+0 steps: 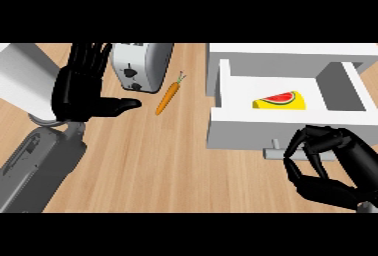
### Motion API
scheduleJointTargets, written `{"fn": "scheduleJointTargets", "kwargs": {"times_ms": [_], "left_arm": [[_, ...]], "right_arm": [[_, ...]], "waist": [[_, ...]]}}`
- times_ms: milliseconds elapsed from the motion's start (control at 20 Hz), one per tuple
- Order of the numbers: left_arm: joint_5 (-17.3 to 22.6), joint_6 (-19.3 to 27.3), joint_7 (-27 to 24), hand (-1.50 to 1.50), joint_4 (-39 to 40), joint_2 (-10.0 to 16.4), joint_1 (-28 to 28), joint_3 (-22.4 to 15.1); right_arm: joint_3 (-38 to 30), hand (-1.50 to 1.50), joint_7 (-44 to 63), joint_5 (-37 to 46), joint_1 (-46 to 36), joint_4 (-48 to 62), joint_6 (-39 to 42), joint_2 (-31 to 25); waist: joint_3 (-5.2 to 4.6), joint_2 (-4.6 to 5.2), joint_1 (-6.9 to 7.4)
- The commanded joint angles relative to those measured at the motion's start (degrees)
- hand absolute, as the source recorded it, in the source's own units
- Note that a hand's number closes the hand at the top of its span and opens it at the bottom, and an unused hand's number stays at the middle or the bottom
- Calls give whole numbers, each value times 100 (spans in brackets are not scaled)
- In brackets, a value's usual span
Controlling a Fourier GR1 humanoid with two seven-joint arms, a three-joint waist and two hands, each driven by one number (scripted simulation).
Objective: Pick up the cup, place it into the drawer and close the drawer
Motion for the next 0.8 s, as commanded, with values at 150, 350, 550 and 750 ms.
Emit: {"fn": "scheduleJointTargets", "kwargs": {"times_ms": [150, 350, 550, 750], "left_arm": [[-30, -320, -255, -150, -747, 294, 1118, 125], [157, -1028, -257, -150, -630, 664, 1507, 635], [115, -1264, -362, -150, -652, 581, 1767, 755], [74, -1657, -350, -150, -689, 639, 2155, 1079]], "right_arm": [[839, 150, -744, 1968, -138, 565, -177, -497], [1316, 150, -904, 2783, -427, 1281, -704, -179], [969, -150, -1767, 2992, -966, 3005, -1191, -165], [1292, -150, -1380, 3519, -1378, 3523, -1270, 217]], "waist": [[2, 12, 17], [-1, 32, -62], [4, 58, -40], [1, 36, -93]]}}
